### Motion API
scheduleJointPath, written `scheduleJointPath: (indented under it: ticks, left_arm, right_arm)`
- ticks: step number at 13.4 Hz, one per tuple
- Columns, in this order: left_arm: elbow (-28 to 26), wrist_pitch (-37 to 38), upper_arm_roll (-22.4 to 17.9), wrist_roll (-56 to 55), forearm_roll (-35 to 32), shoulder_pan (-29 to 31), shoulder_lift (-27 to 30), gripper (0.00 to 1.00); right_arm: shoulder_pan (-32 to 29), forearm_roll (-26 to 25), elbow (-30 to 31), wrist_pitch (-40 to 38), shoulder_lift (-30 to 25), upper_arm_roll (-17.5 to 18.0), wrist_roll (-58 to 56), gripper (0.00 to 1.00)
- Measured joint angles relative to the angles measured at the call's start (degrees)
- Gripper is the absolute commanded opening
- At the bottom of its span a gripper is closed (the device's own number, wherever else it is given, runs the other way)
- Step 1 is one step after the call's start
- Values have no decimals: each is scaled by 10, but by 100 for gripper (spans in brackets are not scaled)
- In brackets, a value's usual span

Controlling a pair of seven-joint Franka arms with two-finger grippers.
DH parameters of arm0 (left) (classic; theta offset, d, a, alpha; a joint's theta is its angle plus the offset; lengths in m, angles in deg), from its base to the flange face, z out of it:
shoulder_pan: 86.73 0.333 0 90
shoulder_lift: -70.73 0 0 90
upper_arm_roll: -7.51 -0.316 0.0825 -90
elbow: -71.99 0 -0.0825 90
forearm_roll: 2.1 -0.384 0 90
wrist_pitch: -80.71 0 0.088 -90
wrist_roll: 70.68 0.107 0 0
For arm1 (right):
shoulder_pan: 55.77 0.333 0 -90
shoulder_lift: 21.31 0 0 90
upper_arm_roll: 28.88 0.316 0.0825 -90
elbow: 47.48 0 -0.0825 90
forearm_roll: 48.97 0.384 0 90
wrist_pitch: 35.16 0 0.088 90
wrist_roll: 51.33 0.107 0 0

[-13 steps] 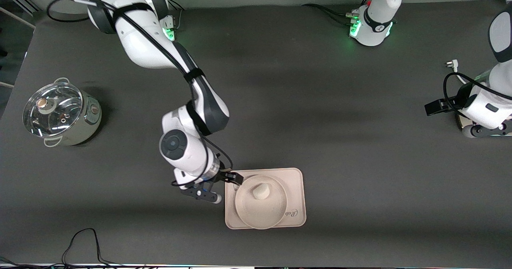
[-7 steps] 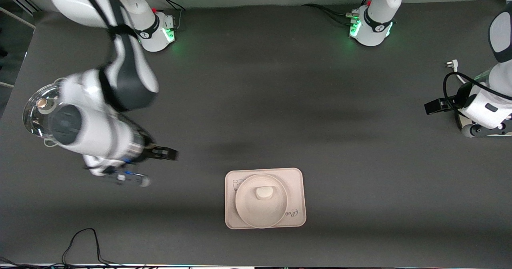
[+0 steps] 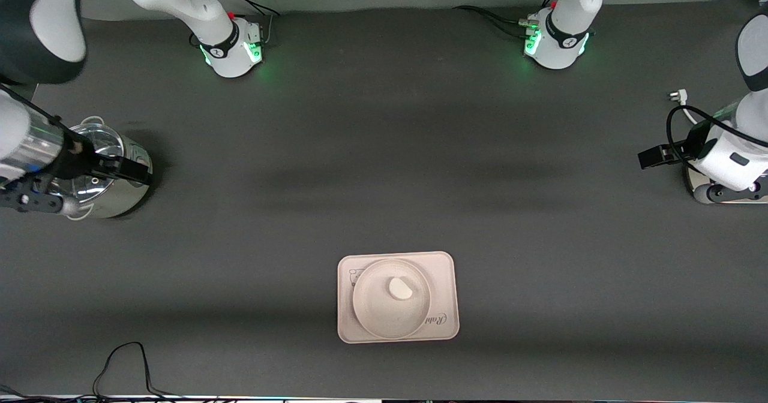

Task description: Place bun in plate and plate on tray

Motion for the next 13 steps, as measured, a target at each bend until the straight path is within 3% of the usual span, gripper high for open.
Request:
scheduleJointPath:
  ticks: [3,13]
  left_arm:
    - [5,6,0,0,0,3,5,100]
    - [1,12,15,0,16,21,55,100]
  right_arm:
    - [2,-9,4,-8,-22,-2,0,100]
    - [8,-17,6,-7,-23,-2,0,100]
